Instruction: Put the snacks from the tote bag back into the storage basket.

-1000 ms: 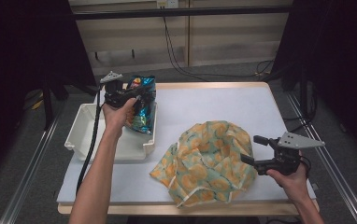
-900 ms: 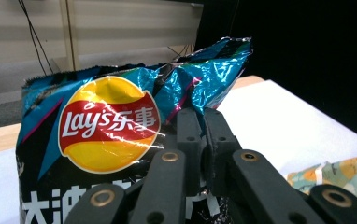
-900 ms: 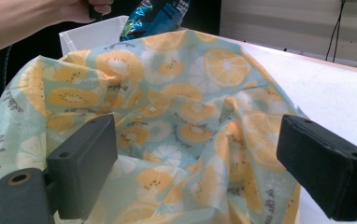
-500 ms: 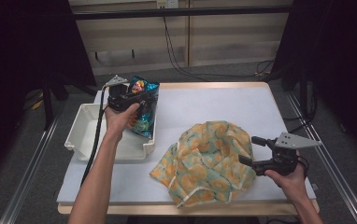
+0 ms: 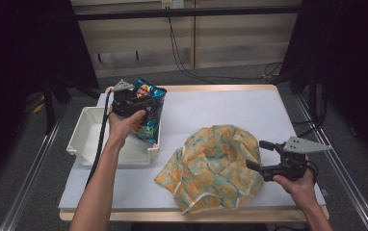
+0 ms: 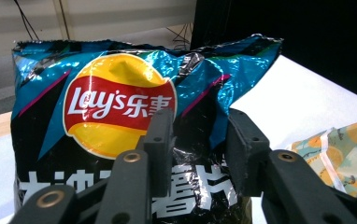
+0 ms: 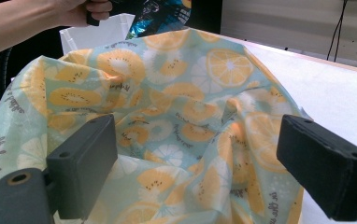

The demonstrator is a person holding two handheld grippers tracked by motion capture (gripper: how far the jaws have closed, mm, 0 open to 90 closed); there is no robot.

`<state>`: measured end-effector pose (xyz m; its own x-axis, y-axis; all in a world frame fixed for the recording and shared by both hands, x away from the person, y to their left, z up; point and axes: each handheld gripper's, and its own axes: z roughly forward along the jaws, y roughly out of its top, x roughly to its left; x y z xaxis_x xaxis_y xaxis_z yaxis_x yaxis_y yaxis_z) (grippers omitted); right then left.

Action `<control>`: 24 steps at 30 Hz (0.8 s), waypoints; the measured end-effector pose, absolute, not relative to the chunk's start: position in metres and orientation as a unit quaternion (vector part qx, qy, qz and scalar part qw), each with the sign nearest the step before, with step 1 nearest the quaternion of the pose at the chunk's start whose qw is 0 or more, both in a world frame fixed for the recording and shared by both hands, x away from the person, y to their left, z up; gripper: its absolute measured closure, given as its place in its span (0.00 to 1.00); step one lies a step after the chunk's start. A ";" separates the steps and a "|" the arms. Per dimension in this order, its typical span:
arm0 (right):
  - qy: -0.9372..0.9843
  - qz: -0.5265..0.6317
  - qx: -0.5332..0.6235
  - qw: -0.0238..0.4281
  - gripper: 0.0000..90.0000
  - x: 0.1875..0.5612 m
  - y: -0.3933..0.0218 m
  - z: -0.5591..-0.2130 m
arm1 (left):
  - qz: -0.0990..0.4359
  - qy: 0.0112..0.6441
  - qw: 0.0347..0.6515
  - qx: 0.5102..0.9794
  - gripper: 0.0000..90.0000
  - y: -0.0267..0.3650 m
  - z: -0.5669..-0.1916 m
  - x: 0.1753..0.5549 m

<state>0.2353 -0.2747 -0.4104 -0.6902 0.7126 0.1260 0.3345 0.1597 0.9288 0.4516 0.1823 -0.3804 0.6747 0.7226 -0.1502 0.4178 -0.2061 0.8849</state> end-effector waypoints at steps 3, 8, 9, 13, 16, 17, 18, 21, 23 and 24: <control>0.741 0.543 0.354 0.175 0.13 0.236 -0.275 -0.411 | 0.153 0.374 0.504 0.764 0.64 0.183 -0.382 0.451; 0.741 0.543 0.354 0.175 0.13 0.236 -0.275 -0.411 | 0.153 0.374 0.506 0.762 0.49 0.185 -0.382 0.450; 0.741 0.543 0.354 0.175 0.13 0.236 -0.275 -0.411 | 0.151 0.375 0.505 0.762 0.46 0.186 -0.382 0.450; 0.740 0.543 0.354 0.176 0.13 0.236 -0.275 -0.410 | 0.143 0.373 0.512 0.760 0.36 0.189 -0.384 0.449; 0.741 0.544 0.353 0.175 0.13 0.236 -0.275 -0.410 | 0.134 0.370 0.525 0.755 0.30 0.193 -0.383 0.448; 0.740 0.544 0.354 0.176 0.13 0.236 -0.275 -0.410 | 0.130 0.370 0.525 0.756 0.27 0.195 -0.383 0.448; 0.740 0.544 0.355 0.176 0.13 0.236 -0.275 -0.410 | 0.127 0.367 0.524 0.758 0.27 0.196 -0.382 0.448; 0.740 0.544 0.356 0.175 0.13 0.236 -0.276 -0.411 | 0.136 0.370 0.525 0.754 0.27 0.200 -0.380 0.446; 0.740 0.543 0.357 0.175 0.13 0.236 -0.276 -0.411 | 0.135 0.373 0.537 0.745 0.27 0.203 -0.378 0.444; 0.739 0.544 0.357 0.175 0.13 0.236 -0.276 -0.411 | 0.137 0.370 0.536 0.746 0.27 0.205 -0.376 0.442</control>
<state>0.2365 -0.2758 -0.4110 -0.6841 0.7178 0.1294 0.3375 0.1543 0.9286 0.4422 0.2051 -0.3760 0.6882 0.6998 -0.1917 0.4052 -0.1514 0.9016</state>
